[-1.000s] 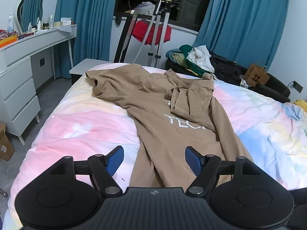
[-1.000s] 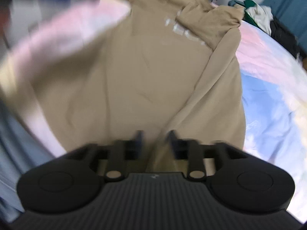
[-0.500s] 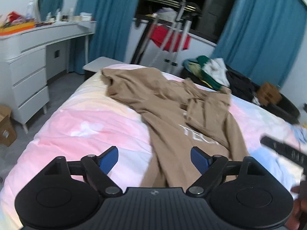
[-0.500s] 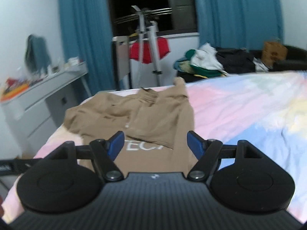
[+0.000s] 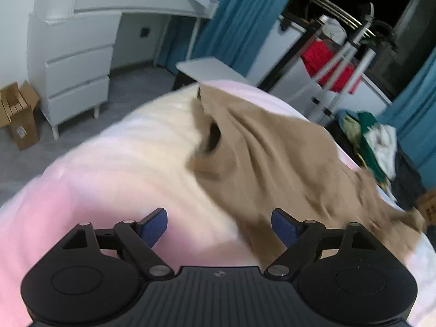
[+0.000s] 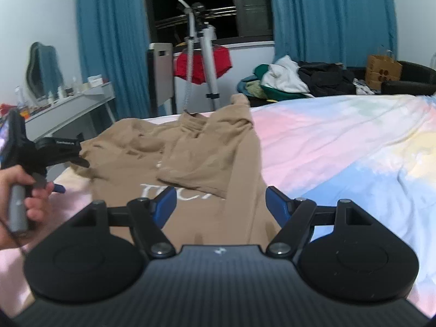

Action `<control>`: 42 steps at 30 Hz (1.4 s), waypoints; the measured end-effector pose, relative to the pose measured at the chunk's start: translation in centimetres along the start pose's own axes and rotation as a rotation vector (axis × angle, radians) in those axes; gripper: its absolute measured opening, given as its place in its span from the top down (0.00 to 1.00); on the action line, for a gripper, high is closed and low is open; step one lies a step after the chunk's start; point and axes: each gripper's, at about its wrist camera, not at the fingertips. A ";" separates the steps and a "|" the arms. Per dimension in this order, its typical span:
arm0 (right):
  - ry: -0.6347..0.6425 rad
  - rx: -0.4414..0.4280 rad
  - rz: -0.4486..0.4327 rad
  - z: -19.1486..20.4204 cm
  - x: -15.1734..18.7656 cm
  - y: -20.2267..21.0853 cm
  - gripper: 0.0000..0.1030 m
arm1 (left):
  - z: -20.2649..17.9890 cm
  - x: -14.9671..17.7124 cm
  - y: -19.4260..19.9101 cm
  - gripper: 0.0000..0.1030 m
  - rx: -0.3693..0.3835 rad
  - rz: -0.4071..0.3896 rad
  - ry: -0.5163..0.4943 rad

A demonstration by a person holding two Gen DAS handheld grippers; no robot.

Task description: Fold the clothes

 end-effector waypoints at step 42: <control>-0.251 0.139 -0.005 -7.7 -0.6 -3.2 0.27 | -37.9 5.9 -5.1 0.87 0.078 -0.226 -0.785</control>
Point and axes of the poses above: each gripper's, at about its wrist camera, not at the fingertips, and y roughly against the way its jaws point, z to its left, x to its underside, and after that the axes turned 15 degrees about -y, right-handed
